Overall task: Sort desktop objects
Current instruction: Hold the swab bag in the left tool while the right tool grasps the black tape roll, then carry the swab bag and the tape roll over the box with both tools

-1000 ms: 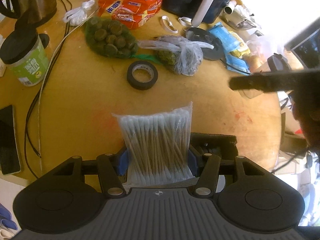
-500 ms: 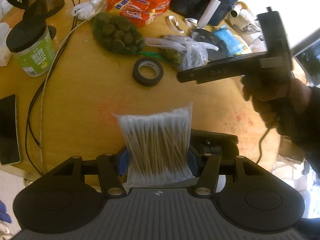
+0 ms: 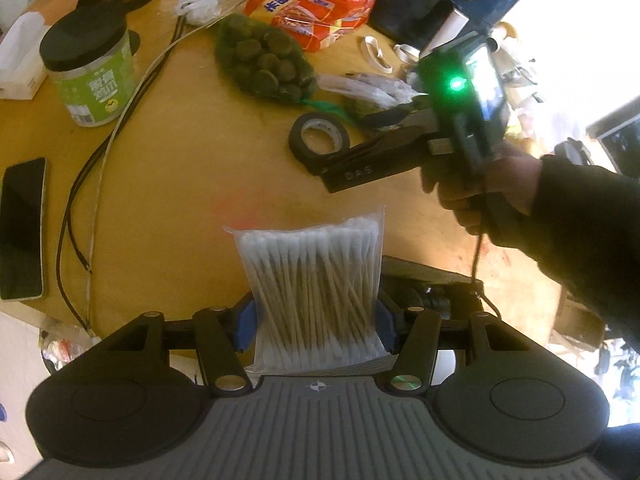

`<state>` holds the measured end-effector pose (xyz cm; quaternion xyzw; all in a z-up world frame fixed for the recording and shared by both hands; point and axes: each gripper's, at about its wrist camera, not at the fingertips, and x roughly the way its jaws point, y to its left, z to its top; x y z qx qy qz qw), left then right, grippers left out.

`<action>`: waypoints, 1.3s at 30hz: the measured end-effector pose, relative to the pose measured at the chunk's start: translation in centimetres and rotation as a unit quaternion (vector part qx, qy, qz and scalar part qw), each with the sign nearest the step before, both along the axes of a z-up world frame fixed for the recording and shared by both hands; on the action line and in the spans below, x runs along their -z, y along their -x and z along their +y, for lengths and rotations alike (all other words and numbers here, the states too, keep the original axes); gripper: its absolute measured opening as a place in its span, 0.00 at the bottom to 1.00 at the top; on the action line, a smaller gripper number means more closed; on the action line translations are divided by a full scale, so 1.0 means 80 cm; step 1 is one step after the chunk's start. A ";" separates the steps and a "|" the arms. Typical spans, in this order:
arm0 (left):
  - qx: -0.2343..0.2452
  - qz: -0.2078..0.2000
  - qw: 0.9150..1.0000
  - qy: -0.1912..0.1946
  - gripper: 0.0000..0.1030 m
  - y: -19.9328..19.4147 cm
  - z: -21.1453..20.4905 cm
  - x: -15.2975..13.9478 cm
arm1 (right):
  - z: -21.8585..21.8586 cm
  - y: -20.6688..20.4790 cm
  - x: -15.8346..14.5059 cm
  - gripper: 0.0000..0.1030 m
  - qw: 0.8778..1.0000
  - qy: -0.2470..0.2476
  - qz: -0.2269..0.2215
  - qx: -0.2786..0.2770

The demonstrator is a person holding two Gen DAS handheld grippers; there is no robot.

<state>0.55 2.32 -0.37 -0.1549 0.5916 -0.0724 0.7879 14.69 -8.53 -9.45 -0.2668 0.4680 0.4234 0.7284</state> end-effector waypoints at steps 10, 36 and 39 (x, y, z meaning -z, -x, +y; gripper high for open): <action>-0.007 0.005 1.000 0.002 0.54 0.001 0.005 0.001 | 0.031 0.005 0.034 0.81 0.998 0.030 -0.053 -0.033; 0.027 0.001 1.000 0.000 0.54 -0.006 -0.008 0.000 | -0.020 0.015 -0.037 0.73 0.998 -0.031 -0.045 0.014; 0.029 -0.001 1.000 0.002 0.54 -0.007 -0.009 -0.002 | -0.035 0.024 -0.058 0.73 0.998 -0.040 -0.045 0.022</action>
